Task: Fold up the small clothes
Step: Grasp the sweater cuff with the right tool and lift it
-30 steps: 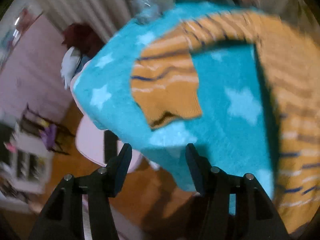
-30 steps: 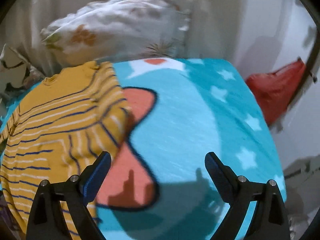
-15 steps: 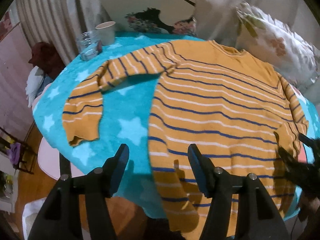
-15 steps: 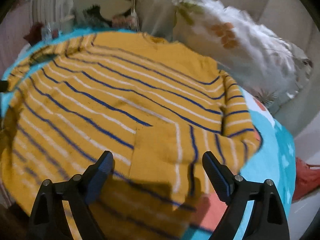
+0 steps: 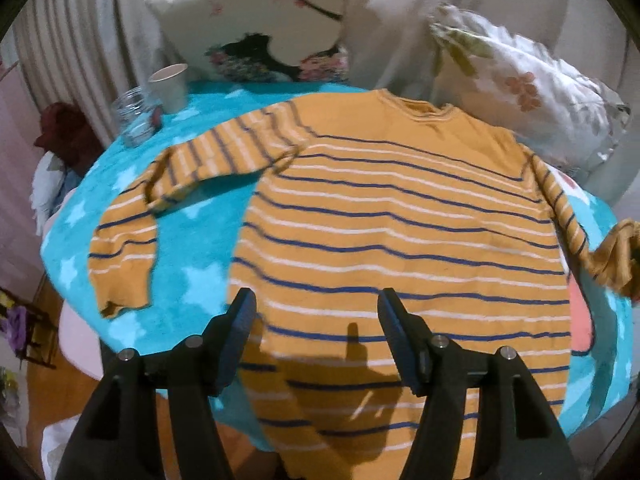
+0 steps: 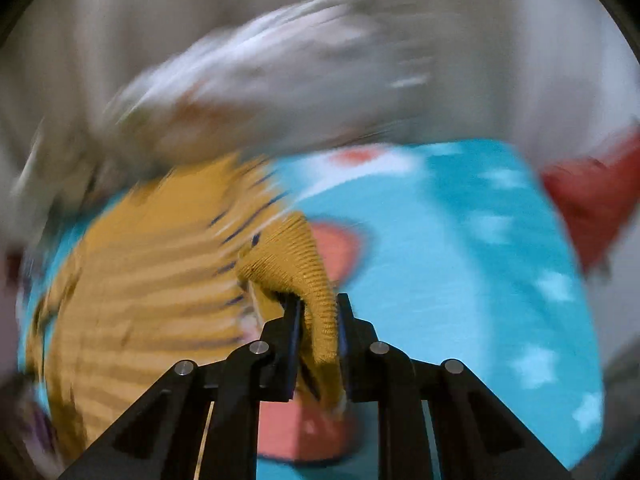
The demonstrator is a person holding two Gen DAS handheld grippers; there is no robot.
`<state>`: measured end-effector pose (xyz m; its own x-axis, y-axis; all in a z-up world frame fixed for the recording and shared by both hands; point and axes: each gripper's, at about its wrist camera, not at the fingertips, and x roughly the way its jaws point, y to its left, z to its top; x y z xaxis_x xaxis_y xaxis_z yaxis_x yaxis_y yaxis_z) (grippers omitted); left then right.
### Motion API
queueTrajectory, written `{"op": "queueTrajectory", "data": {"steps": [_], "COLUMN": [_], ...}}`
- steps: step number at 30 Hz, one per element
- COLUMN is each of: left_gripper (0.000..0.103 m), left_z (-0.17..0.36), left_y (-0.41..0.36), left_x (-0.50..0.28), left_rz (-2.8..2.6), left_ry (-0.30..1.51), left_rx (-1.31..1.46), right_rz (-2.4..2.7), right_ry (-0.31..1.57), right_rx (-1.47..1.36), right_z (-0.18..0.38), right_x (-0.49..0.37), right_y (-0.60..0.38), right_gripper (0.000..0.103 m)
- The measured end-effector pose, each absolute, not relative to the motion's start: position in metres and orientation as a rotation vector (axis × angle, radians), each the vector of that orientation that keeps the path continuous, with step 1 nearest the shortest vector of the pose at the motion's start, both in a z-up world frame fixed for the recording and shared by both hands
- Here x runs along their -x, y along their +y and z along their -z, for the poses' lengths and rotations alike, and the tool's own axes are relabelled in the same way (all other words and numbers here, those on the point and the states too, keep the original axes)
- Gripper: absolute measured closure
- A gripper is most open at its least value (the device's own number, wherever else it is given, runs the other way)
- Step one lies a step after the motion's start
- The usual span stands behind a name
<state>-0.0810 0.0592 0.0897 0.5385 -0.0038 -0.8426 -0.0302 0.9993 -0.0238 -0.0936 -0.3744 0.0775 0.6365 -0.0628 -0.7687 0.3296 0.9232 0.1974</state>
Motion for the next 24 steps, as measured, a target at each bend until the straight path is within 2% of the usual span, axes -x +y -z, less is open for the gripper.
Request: {"op": "queueTrajectory", "data": {"steps": [6,11,20,24], "left_gripper": [0.041,0.041,0.04,0.036], "left_z": [-0.085,-0.086,-0.092,-0.09], "left_y": [0.051,0.076,0.14,0.199], "left_x": [0.087,0.081,0.048,0.041], "left_rz": [0.022,-0.001,0.035,0.004], "left_ry": [1.041,1.05,1.025,1.019], "left_rx": [0.037,0.092,0.167,0.206], "right_rz": [0.472,0.443,0.103,-0.009], "right_ry": [0.795,0.78,0.797,0.857], "right_rx": [-0.475,-0.499,-0.423,-0.242], "right_z": [-0.089,-0.1,-0.139,-0.143], "right_x": [0.116,0.102,0.013,-0.05], "right_y": [-0.476,-0.47,-0.318,-0.202], "right_gripper": [0.087,0.086,0.086,0.086]}}
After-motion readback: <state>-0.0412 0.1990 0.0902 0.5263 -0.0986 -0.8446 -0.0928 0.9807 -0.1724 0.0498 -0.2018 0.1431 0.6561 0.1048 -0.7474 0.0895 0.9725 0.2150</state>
